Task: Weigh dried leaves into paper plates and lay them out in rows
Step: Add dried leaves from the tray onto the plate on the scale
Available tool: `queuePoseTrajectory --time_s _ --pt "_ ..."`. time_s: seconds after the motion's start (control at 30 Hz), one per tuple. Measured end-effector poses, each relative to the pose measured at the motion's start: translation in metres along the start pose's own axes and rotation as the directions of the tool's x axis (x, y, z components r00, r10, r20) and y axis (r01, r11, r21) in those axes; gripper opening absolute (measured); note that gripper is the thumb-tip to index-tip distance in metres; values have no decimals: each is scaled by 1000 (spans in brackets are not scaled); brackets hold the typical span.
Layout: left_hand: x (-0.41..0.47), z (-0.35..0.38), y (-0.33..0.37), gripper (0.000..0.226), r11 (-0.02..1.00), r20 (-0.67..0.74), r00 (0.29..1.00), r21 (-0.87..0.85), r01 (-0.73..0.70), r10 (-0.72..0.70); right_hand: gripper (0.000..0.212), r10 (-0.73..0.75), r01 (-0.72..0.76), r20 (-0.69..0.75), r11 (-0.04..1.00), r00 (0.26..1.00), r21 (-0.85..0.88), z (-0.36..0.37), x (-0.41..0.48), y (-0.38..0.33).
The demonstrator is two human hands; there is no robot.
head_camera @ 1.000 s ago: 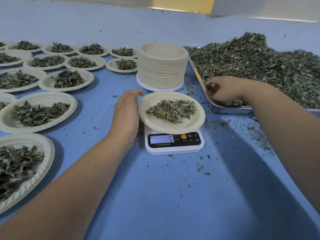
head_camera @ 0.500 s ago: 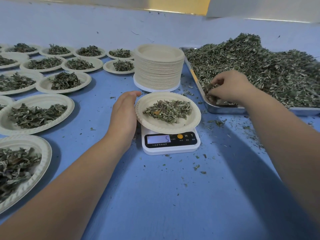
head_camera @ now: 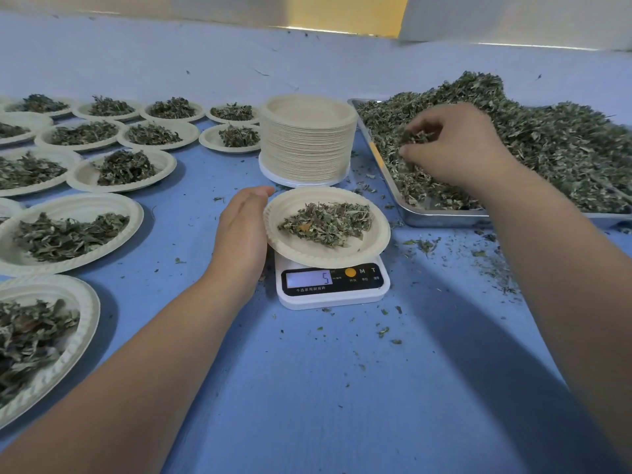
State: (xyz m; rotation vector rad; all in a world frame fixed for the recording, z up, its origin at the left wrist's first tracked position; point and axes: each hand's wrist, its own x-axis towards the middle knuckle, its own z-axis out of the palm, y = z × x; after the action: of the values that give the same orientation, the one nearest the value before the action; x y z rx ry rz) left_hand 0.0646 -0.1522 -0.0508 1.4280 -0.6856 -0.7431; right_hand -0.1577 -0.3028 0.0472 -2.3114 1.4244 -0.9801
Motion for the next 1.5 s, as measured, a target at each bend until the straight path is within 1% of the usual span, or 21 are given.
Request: queuePoseTrajectory --time_s 0.1,0.17,0.23,0.33,0.43,0.47,0.5,0.57,0.63,0.7,0.77,0.87,0.93,1.0,1.07,1.2,1.27,1.43,1.5 --pt "-2 0 1 29 1000 2 1000 -17 -5 5 14 -68 67 6 993 998 100 3 -3 -24" --pt "-3 -1 2 27 1000 0 1000 -13 -22 22 16 -120 109 61 980 991 166 9 -8 -40" --pt "-3 -2 1 29 999 -3 999 -8 -35 35 16 -198 176 136 971 971 160 19 -13 -55" --pt "-2 -2 1 32 999 0 999 11 -51 51 19 -293 275 294 956 910 100 35 -23 -70" --pt "-4 -2 2 30 999 1 999 6 -51 51 30 -317 357 491 934 811 13 47 -31 -77" --pt "-4 -2 2 29 999 1 999 0 -49 49 32 -316 367 520 930 794 5 49 -32 -78" --pt "-4 -2 2 29 999 3 999 -4 -49 49 33 -315 351 517 936 796 29 50 -32 -78" --pt "-5 -2 2 29 998 22 998 4 -56 56 34 -293 252 454 956 841 150 48 -32 -74" --pt "-4 -3 2 32 997 51 996 22 -78 76 33 -265 189 419 958 869 213 46 -31 -69" --pt "-3 -4 1 36 991 103 988 51 -120 115 27 -277 216 433 959 858 184 45 -34 -64" --pt "-4 -3 2 44 984 160 977 91 -155 139 22 -308 264 408 951 859 161 45 -37 -59" --pt "-7 -2 2 49 965 186 970 182 -190 156 21 -305 258 256 945 917 203 43 -38 -43" --pt "-7 -3 1 44 955 197 966 209 -211 170 20 -282 262 140 954 949 143 42 -39 -27" --pt "-7 -4 0 40 949 192 966 230 -214 171 20 -244 243 60 970 968 16 43 -40 -7" --pt "-7 -3 1 38 950 179 969 232 -208 169 26 -191 197 64 975 980 -108 45 -41 11" --pt "-9 -2 1 37 957 164 972 210 -199 166 41 -66 109 152 949 986 -295 48 -45 33" --pt "-9 -3 2 36 955 171 970 212 -208 174 43 -39 95 170 937 985 -336 50 -46 36" --pt "-9 -7 4 37 955 147 973 216 -205 176 46 -33 79 132 928 991 -364 52 -46 36" --pt "-9 -7 4 36 953 144 974 224 -205 176 42 -68 98 99 937 993 -336 51 -47 33"
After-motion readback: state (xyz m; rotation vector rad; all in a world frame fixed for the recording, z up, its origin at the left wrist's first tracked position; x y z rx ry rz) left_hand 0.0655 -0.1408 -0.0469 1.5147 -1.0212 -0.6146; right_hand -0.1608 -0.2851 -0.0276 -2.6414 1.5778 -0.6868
